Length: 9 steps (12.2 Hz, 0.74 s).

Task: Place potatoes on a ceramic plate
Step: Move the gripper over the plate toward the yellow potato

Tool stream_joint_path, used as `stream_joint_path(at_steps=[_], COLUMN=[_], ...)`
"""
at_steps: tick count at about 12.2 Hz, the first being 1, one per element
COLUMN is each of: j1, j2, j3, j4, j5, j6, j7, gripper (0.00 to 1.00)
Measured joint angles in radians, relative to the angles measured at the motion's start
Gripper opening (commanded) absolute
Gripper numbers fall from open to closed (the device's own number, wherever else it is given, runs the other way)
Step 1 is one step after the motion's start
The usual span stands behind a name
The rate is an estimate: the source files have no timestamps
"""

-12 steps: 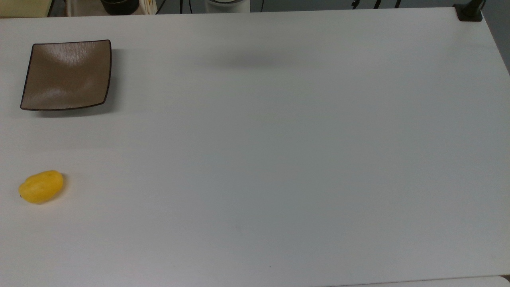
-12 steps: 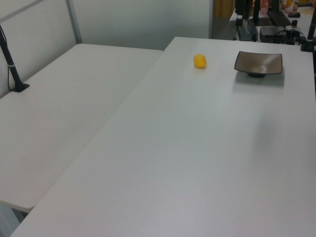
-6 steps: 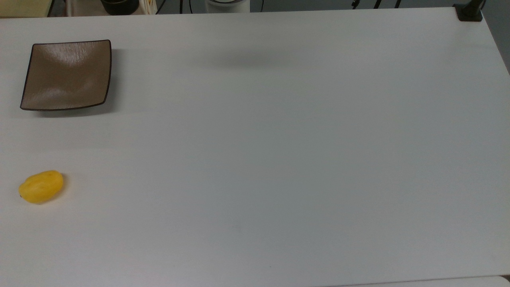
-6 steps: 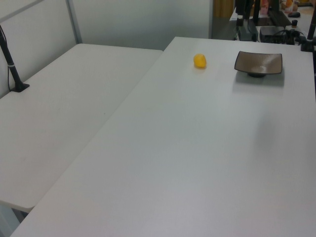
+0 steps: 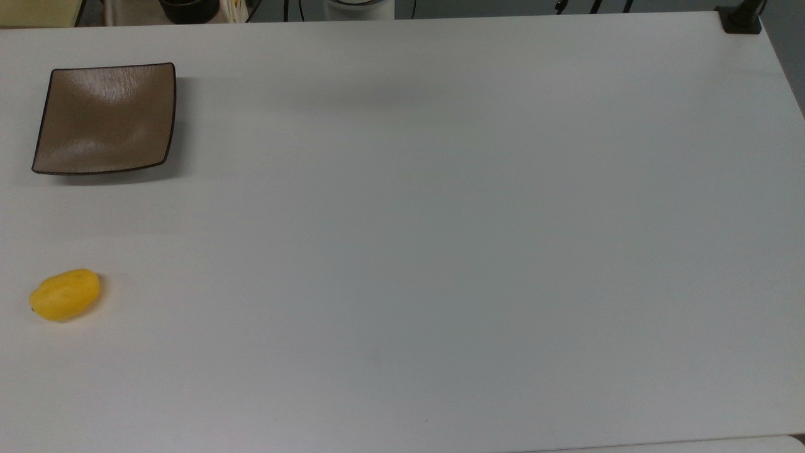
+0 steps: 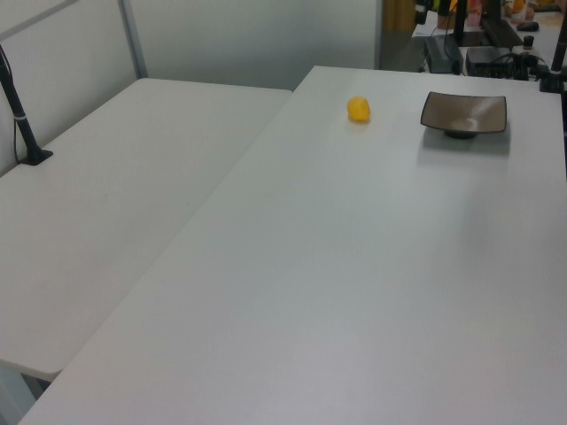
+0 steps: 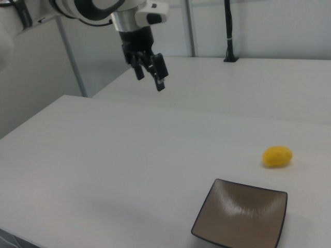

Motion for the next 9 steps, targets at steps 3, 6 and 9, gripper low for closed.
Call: stream_joint_path(at_steps=[3,6,9], j1=[-0.054,-0.067,-0.084], j2=[0.081,0.168,0.261], j3=[-0.010,-0.063,-0.084], j4=[0.117,0.179,0.197], j5=[-0.001,-0.001,-0.001], j6=[0.003,0.078,0.229], j7=[0.108,0.197,0.285], gripper=[1.00,1.00,1.00])
